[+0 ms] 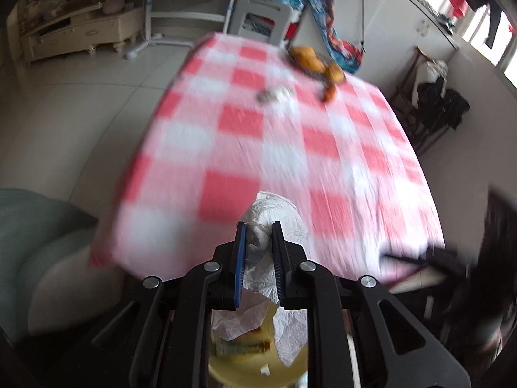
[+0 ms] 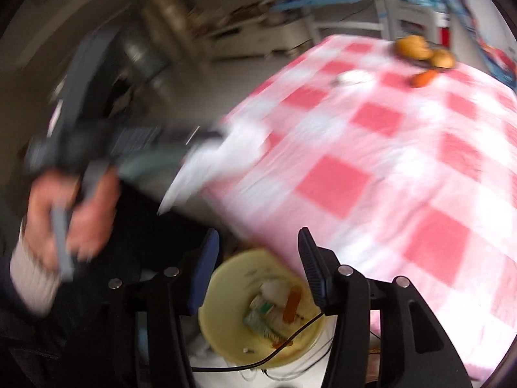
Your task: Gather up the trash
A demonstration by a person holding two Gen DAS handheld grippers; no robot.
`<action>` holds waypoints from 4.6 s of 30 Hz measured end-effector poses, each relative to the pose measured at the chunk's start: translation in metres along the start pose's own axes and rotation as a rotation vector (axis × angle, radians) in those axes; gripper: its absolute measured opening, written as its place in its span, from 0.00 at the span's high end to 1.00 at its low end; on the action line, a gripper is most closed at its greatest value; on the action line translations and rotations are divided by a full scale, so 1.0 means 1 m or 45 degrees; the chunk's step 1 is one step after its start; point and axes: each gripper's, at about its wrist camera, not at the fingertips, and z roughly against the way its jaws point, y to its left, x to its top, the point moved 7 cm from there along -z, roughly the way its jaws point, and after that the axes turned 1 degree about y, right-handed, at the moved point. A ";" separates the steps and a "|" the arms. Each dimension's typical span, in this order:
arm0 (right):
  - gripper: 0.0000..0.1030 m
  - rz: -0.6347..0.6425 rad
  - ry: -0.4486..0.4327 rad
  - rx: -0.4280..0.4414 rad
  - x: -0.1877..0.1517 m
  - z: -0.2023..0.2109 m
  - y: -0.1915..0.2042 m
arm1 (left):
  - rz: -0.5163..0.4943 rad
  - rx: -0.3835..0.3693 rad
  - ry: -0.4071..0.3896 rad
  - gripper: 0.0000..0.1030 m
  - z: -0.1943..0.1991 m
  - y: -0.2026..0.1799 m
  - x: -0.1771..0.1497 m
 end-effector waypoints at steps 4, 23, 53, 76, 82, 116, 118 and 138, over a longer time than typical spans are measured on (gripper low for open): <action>0.45 -0.104 -0.071 -0.055 0.008 0.007 -0.019 | -0.112 0.012 0.117 0.65 -0.003 -0.018 -0.051; 0.36 -0.248 -0.149 -0.315 0.026 0.016 -0.066 | -0.224 0.174 -0.212 0.39 0.014 -0.036 0.067; 0.59 -0.236 -0.132 -0.598 0.177 -0.076 -0.197 | -0.405 0.249 0.036 0.57 -0.179 -0.049 0.200; 0.86 -0.276 -0.254 -0.097 0.103 0.000 -0.085 | -0.144 -0.041 -0.192 0.82 -0.058 -0.036 0.167; 0.86 -0.216 -0.296 -0.062 0.077 0.017 -0.056 | -0.147 0.007 -0.253 0.82 -0.025 -0.034 0.130; 0.67 0.280 0.302 0.125 -0.046 -0.047 0.047 | -0.084 0.108 -0.147 0.82 -0.001 -0.004 0.030; 0.67 0.269 0.255 0.104 -0.041 -0.034 0.041 | -0.085 0.113 -0.104 0.82 -0.002 -0.004 0.011; 0.33 0.669 0.249 -0.295 0.039 -0.066 -0.026 | -0.026 0.181 -0.202 0.29 0.054 0.002 -0.038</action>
